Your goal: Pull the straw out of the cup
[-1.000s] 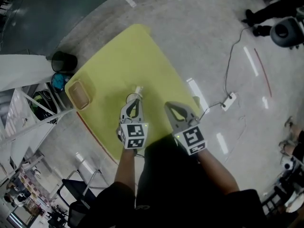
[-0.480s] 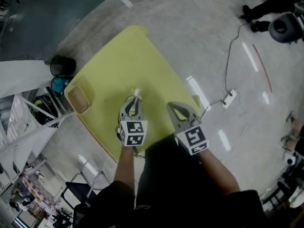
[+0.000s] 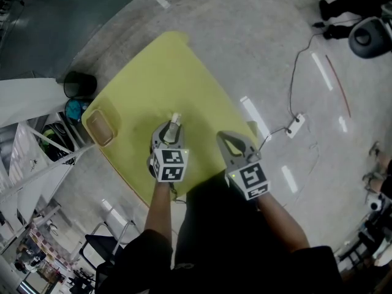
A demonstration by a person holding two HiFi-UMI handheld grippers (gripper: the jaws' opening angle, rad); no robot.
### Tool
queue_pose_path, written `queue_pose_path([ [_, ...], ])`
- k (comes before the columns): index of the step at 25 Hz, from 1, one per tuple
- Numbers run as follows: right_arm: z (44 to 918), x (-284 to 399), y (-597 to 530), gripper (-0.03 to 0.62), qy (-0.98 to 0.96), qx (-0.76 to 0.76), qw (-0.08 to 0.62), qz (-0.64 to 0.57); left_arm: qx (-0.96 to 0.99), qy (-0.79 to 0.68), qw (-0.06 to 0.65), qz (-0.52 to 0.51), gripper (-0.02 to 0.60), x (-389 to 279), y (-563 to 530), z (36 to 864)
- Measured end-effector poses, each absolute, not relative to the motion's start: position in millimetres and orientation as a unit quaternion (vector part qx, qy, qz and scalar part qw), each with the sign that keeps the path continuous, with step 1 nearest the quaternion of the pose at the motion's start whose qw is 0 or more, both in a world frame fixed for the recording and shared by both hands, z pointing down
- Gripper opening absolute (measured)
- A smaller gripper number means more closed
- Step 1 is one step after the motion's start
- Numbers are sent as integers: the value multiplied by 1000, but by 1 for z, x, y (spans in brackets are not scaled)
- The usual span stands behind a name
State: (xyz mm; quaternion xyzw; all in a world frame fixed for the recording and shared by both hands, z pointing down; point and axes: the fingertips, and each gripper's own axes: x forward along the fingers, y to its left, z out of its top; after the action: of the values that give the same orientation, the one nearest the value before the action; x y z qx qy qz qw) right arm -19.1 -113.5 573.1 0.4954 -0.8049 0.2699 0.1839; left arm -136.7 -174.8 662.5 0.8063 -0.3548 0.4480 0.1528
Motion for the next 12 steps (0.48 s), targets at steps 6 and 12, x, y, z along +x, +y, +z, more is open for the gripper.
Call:
queue_pose_path([
  [6, 575, -14, -113, 15, -801, 501, 184, 272, 804, -344, 153, 460, 164, -137, -179, 671],
  [12, 578, -5, -109, 15, -795, 506, 187, 276, 805, -335, 156, 464, 164, -129, -179, 675],
])
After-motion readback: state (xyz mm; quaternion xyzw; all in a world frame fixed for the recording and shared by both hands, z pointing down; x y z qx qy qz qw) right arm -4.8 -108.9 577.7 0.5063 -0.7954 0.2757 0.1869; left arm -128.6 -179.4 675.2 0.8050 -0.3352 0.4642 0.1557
